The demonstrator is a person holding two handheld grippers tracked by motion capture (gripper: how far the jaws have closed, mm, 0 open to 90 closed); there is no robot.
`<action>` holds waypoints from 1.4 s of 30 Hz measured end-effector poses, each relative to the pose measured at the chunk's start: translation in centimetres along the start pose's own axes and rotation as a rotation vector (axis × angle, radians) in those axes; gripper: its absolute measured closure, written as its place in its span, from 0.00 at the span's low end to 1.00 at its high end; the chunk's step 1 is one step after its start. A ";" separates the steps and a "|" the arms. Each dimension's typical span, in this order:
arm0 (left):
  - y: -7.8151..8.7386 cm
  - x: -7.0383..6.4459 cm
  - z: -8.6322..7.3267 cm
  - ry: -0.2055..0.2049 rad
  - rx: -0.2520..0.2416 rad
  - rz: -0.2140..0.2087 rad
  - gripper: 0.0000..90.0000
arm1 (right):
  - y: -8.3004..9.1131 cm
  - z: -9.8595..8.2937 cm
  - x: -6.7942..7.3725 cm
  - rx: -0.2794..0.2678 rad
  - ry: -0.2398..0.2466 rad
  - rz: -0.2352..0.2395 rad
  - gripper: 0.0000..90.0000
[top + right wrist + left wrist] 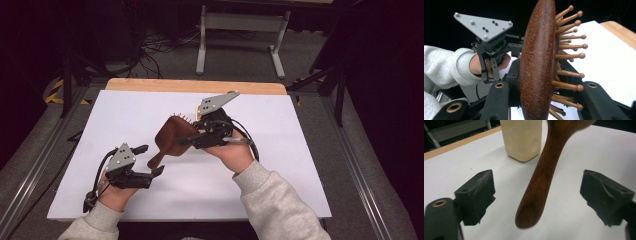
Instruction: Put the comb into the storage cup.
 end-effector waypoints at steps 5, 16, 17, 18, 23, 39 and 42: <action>0.2 0.5 0.1 0.014 -0.019 0.007 0.05 | 1.4 1.0 -0.3 -0.012 0.011 -0.025 0.66; 0.9 2.0 -0.2 0.036 -0.038 0.048 0.02 | 4.5 2.4 -1.4 -0.041 0.016 -0.098 0.66; 1.0 2.2 -0.3 0.036 -0.040 0.051 0.02 | 4.8 2.5 -1.5 -0.044 0.014 -0.101 0.66; 1.0 2.3 -0.3 0.035 -0.041 0.052 0.02 | 5.1 2.6 -1.6 -0.047 0.014 -0.108 0.66; 1.1 2.9 -0.7 0.032 -0.030 0.075 0.02 | 6.2 2.9 -2.1 -0.054 0.016 -0.145 0.66; 1.2 3.4 -1.0 0.024 -0.020 0.107 0.02 | 10.0 3.2 -4.2 -0.078 -0.010 -0.293 0.66; 1.3 3.4 -1.0 0.028 -0.022 0.108 0.02 | 10.9 3.2 -4.7 -0.088 -0.016 -0.320 0.66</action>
Point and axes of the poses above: each handheld gripper's, and its own axes: y roughly backward along the jaws, z roughly out of its top, x roughly to its left, the point moved 7 cm from there along -y, roughly forward along the jaws, and after that the axes turned 3 degrees about y, right-handed, at the moved point
